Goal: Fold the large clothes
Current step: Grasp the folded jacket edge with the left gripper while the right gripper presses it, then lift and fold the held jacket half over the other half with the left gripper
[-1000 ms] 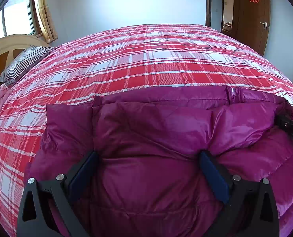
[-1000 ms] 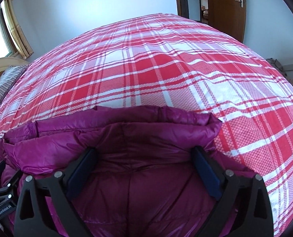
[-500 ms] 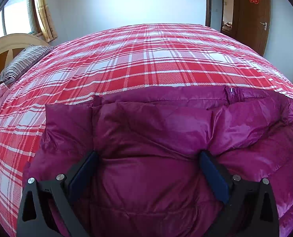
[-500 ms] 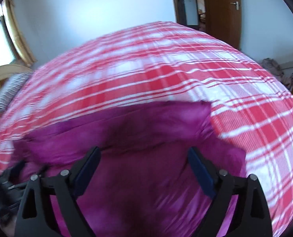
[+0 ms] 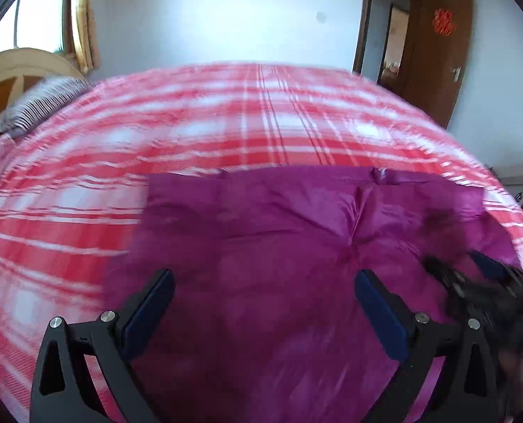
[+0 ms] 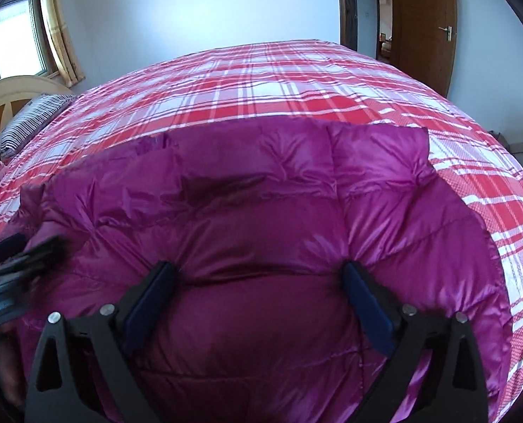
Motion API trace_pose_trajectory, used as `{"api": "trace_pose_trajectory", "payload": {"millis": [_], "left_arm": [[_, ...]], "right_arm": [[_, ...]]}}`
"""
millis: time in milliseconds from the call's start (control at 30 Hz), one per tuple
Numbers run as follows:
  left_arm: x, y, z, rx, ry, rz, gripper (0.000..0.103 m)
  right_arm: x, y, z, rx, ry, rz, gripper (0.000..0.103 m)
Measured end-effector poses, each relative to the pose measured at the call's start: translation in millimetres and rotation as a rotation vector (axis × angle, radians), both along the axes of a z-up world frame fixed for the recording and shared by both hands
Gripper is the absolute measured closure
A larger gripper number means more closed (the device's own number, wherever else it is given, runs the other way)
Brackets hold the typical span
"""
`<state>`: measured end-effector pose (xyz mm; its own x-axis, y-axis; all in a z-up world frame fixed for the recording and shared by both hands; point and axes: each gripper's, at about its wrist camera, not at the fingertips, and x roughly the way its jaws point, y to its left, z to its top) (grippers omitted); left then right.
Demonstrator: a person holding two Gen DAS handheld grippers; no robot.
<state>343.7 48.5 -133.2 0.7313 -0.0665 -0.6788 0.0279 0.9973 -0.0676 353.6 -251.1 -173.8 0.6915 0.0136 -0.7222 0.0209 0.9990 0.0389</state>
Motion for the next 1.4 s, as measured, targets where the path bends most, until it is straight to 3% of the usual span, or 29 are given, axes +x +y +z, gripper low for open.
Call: {"api": "trace_pose_trajectory", "payload": {"millis": [100,233,400,467,533,567,633,667,767,800,933,1067,1167,1300,1400], "left_arm": [[-36,44,4,-0.011,-0.016,0.044,0.001],[-59,98,-20,-0.205,0.083,0.071,0.001],[-65,119,-49,-0.419,0.104,0.089,0.001],[-68,113,-52,-0.413,0.074,0.09,0.003],[-68,107,-53,-0.41,0.076,0.056,0.031],[-66,102,-55,-0.442,0.097,0.018,0.054],[-65,96,-54,-0.468,0.096,-0.008,0.064],[-65,93,-52,-0.462,0.09,-0.027,0.075],[-70,92,-35,-0.503,0.075,-0.051,0.085],[-75,92,-20,-0.546,0.042,-0.067,0.085],[-85,68,41,-0.579,-0.048,-0.162,0.085],[-83,9,90,-0.531,-0.092,-0.284,0.085],[-79,-49,110,-0.448,-0.13,-0.379,0.085],[-68,-107,97,-0.359,-0.16,-0.449,0.085],[-65,-145,73,-0.265,-0.193,-0.491,0.084]], "right_arm": [[-1,0,0,0.0,-0.004,0.001,0.003],[-9,0,8,0.012,-0.017,0.018,0.005],[-64,17,34,0.095,-0.057,0.118,0.003],[-84,32,32,0.048,-0.052,0.18,0.003],[-92,42,20,-0.024,-0.027,0.2,0.004],[-93,43,11,-0.053,-0.006,0.203,0.005],[-89,44,-4,-0.07,0.017,0.199,0.0],[-87,45,-7,-0.085,0.019,0.197,0.0],[-82,48,-9,-0.098,0.032,0.193,0.0],[-82,48,-9,-0.095,0.031,0.195,0.0],[-90,40,-10,-0.062,-0.003,0.22,0.0],[-89,30,-6,-0.012,-0.002,0.242,0.0],[-94,12,4,0.054,0.012,0.259,0.002],[-117,-46,35,0.167,-0.051,0.222,0.002],[-127,-107,58,0.277,-0.123,0.12,0.002]]}}
